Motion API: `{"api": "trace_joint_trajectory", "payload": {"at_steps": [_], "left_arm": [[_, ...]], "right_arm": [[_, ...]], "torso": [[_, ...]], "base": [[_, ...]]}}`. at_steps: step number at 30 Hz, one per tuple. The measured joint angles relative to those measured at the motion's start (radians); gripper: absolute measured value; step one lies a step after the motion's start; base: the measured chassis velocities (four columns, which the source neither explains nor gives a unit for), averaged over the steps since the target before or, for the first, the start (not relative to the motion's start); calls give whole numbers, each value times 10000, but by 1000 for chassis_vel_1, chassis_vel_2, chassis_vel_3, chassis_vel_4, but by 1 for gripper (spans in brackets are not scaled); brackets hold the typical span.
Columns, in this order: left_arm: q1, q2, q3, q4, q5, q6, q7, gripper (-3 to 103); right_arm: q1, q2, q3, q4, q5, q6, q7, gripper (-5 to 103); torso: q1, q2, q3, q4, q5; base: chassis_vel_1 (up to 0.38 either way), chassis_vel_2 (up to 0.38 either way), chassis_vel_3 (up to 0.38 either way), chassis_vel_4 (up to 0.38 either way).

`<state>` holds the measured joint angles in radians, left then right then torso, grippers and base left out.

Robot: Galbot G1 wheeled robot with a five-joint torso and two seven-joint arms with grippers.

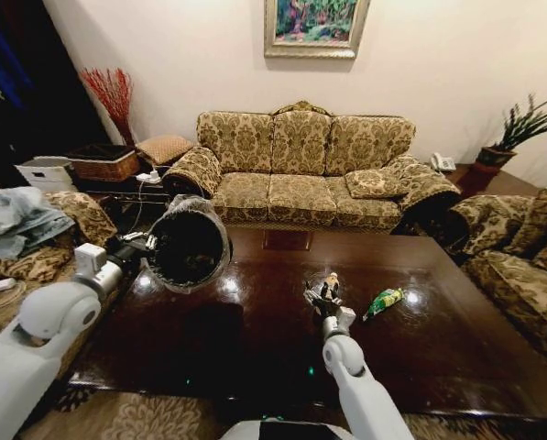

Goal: Move to the front of the table and place the trash on the table into the trash bin.

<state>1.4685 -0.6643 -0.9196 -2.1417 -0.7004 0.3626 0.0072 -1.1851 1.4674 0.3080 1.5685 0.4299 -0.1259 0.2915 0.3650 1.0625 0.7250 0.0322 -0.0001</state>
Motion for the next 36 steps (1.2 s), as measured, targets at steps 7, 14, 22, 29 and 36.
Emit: {"api": "trace_joint_trajectory", "payload": {"at_steps": [7,14,22,29,36], "left_arm": [[-22,0,36,51,8,-26,51,2],[-33,-23,38,55,3,-73,51,2],[-34,-90,33,86,2,-122,53,2],[-45,-109,20,72,-7,-180,32,2],[-6,-107,-9,90,-22,-272,-12,2]], "right_arm": [[464,284,215,-1010,-543,157,249,100],[322,187,310,-1046,-458,-37,555,100],[-202,-31,373,-610,-205,33,506,100],[73,-113,462,-844,290,-151,237,98],[54,-81,413,-686,648,-440,175,66]], "torso": [[-1,1,-2,-2,-4],[-1,3,-3,-6,-6],[0,1,2,2,9],[0,1,1,-3,1],[1,0,1,-1,0]], "base": [[0,0,0,0],[0,0,0,0],[0,0,0,0],[0,0,0,0],[0,0,0,0]]}}
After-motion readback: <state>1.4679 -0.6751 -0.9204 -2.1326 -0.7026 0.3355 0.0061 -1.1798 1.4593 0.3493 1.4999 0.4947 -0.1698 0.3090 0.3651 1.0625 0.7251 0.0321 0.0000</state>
